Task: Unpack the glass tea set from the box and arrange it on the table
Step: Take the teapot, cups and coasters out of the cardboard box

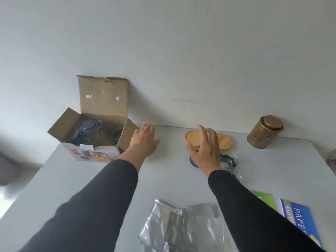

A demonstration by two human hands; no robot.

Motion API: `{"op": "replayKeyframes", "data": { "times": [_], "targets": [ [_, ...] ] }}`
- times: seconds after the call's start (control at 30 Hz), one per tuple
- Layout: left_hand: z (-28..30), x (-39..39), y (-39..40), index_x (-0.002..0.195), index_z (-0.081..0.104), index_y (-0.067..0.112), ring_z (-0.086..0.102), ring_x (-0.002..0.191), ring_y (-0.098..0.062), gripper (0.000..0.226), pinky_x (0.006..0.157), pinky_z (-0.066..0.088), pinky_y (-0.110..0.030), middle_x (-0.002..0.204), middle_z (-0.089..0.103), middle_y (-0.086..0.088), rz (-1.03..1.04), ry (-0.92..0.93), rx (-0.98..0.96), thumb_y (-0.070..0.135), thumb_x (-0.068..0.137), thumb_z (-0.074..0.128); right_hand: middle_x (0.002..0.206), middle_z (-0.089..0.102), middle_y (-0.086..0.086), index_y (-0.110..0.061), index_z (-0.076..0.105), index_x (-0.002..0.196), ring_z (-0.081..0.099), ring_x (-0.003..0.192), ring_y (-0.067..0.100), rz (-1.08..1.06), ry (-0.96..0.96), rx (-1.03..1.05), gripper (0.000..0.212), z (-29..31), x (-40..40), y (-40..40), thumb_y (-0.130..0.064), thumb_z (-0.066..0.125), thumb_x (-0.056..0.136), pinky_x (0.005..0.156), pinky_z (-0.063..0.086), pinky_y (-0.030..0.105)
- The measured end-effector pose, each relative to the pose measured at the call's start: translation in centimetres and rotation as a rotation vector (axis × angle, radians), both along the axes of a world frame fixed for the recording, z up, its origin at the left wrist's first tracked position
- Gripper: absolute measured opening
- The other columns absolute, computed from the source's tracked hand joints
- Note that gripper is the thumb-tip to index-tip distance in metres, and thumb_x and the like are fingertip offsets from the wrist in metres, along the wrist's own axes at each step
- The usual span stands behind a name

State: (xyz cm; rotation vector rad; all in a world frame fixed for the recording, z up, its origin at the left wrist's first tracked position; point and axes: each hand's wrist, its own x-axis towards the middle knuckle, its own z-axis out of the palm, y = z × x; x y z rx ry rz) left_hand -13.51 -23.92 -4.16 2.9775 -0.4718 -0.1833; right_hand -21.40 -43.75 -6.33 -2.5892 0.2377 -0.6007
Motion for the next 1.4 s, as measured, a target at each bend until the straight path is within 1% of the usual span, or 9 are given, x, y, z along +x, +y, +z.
{"op": "replayKeyframes", "data": {
  "times": [0.2,0.3,0.5,0.57,0.63,0.7,0.83,1.07,1.4],
  "targets": [
    [1.9,3.9,10.9,0.149,0.023,0.014,0.003,0.15,-0.022,0.057,0.12,0.013,-0.046,0.158,0.019,-0.003,0.133,-0.034,0.002,0.037,0.099,0.038,0.127,0.044,0.018,-0.014,0.042,0.137,0.044,0.117,0.032,0.126,-0.033,0.026,0.068,3.0,5.4,9.8,-0.052,0.043,0.081,0.094,0.045,0.042],
    [1.5,5.5,16.3,0.149,0.023,0.013,0.005,0.149,-0.025,0.058,0.121,0.014,-0.048,0.158,0.018,-0.004,0.135,-0.03,0.022,0.039,0.1,0.039,0.128,0.041,0.014,-0.015,0.038,0.138,0.043,0.117,0.026,0.189,-0.015,0.037,0.061,3.5,7.9,15.1,-0.043,0.053,0.085,0.089,0.048,0.035],
    [-0.5,8.9,24.7,0.152,0.018,0.014,-0.003,0.15,-0.022,0.063,0.122,0.01,-0.045,0.161,0.008,-0.003,0.152,0.005,0.038,0.042,0.099,0.037,0.126,0.039,0.0,-0.019,0.05,0.121,0.057,0.094,0.02,0.281,0.087,-0.006,0.041,2.1,12.1,25.1,-0.036,0.058,0.084,0.073,0.055,0.033],
    [-1.2,9.7,25.9,0.153,0.016,0.015,-0.004,0.15,-0.021,0.063,0.122,0.009,-0.044,0.162,0.005,-0.002,0.109,0.014,0.034,0.044,0.1,0.034,0.126,0.038,-0.005,-0.02,0.049,0.121,0.057,0.091,0.018,0.291,0.166,-0.091,0.038,1.2,13.3,27.6,-0.035,0.056,0.087,0.066,0.05,0.023],
    [-2.0,10.1,26.4,0.153,0.015,0.017,-0.005,0.15,-0.021,0.061,0.122,0.008,-0.044,0.162,0.003,-0.001,0.054,0.006,0.021,0.045,0.101,0.03,0.133,0.038,0.001,-0.015,0.045,0.13,0.053,0.101,0.02,0.285,0.303,-0.101,0.044,0.5,14.3,29.5,-0.027,0.058,0.089,0.074,0.043,0.017],
    [-2.8,10.2,26.8,0.154,0.012,0.019,-0.007,0.15,-0.021,0.06,0.122,0.006,-0.045,0.162,0.001,-0.001,0.019,0.012,0.004,0.046,0.101,0.024,0.135,0.035,0.009,-0.011,0.038,0.135,0.049,0.113,0.026,0.213,0.444,-0.089,0.055,-0.1,15.0,30.7,-0.024,0.063,0.088,0.087,0.044,0.027],
    [-4.1,10.0,27.2,0.154,0.003,0.024,-0.011,0.149,-0.017,0.06,0.12,-0.001,-0.048,0.162,-0.003,0.002,0.047,0.064,-0.051,0.047,0.101,0.015,0.134,0.035,0.016,-0.008,0.033,0.134,0.044,0.122,0.032,0.08,0.642,-0.127,0.064,-1.2,16.0,30.9,-0.022,0.07,0.083,0.098,0.042,0.035],
    [-4.2,10.1,27.3,0.154,-0.001,0.022,-0.013,0.149,-0.017,0.06,0.12,0.001,-0.051,0.162,-0.006,0.002,0.029,0.07,-0.035,0.046,0.101,0.013,0.141,0.03,0.022,-0.01,0.029,0.136,0.041,0.127,0.036,-0.033,0.719,-0.114,0.066,-3.0,17.8,31.8,-0.019,0.069,0.084,0.103,0.04,0.038],
    [-4.5,10.1,27.3,0.154,-0.001,0.022,-0.012,0.149,-0.017,0.06,0.119,0.003,-0.051,0.162,-0.006,0.002,0.023,0.049,-0.033,0.045,0.101,0.012,0.137,0.042,0.022,-0.006,0.032,0.138,0.037,0.126,0.035,-0.105,0.627,-0.293,0.051,-4.9,18.6,31.6,-0.015,0.054,0.092,0.102,0.04,0.039]
  ]
}}
